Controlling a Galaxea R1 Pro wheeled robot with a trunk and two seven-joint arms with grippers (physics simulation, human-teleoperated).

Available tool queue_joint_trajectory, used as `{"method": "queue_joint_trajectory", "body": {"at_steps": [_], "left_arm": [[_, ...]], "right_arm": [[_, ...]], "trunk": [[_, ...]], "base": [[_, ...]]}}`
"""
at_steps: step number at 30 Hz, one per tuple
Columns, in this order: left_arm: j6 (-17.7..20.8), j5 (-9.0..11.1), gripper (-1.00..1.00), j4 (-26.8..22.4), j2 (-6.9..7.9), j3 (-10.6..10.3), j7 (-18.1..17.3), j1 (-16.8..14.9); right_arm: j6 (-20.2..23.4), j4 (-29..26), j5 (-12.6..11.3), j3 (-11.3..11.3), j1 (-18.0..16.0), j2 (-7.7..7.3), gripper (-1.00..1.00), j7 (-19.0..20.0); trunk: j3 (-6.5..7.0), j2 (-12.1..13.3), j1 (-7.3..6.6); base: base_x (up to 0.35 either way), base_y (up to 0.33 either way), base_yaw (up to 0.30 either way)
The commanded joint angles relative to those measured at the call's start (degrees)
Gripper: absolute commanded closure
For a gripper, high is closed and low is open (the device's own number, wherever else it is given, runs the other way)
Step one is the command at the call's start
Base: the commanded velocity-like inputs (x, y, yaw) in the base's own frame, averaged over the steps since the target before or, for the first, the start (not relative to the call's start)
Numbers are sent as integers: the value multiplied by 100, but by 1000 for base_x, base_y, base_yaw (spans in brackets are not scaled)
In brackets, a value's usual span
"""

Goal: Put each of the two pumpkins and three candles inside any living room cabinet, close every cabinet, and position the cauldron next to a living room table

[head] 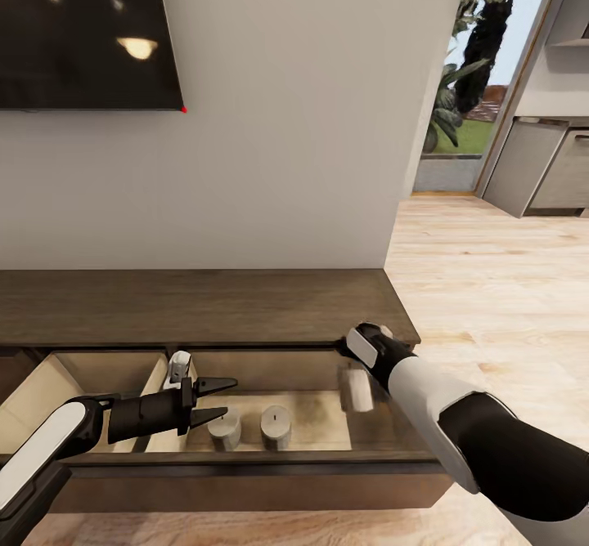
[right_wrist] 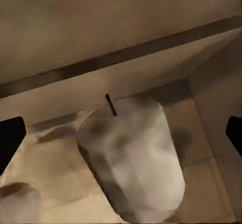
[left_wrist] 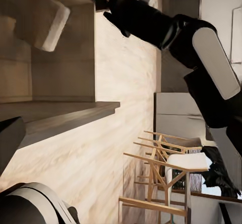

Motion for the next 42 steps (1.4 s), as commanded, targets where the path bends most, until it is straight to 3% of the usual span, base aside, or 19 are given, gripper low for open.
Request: {"method": "queue_joint_trajectory", "body": {"at_steps": [1, 2, 6, 11, 15, 23, 31, 36, 42], "left_arm": [[5, 62, -100, -5, 4, -5, 58, -4], [5, 63, -100, 0, 4, -5, 58, -5], [5, 63, -100, 3, 4, -5, 58, -3], [5, 63, -100, 4, 4, -5, 58, -5], [5, 63, -100, 4, 4, -2, 58, -5], [5, 63, -100, 37, 4, 0, 58, -5], [5, 97, -100, 48, 4, -7, 64, -5], [5, 98, -100, 54, 4, -12, 66, -5], [5, 99, -100, 53, 4, -14, 67, -6]], "right_arm": [[-164, -7, -38, 156, 23, -3, -100, 72], [-470, -3, -36, 324, 111, -3, -100, 258], [-1279, 1, -30, 659, 524, -3, -100, 525], [-1638, 1, -26, 830, 720, -4, -100, 592], [-1699, 2, -25, 868, 767, -4, -100, 604], [-1579, -7, -35, 883, 774, -7, -100, 599], [-658, -72, -103, 834, 774, -16, -100, 545], [-435, -77, -128, 801, 774, -52, -100, 573], [-221, -86, -144, 793, 774, -62, -100, 587]], "trunk": [[-5, -2, -1], [-5, -2, -1], [-5, -2, -1], [-5, -2, -1], [83, 3, -12], [261, 14, -32], [438, 24, -53], [549, 31, -66], [656, 272, -197]], "base": [[0, 0, 0], [0, 0, 0], [0, 0, 0], [0, 0, 0], [0, 0, 0], [0, 0, 0], [0, 0, 0], [-120, 0, 0], [-108, 0, 0]]}}
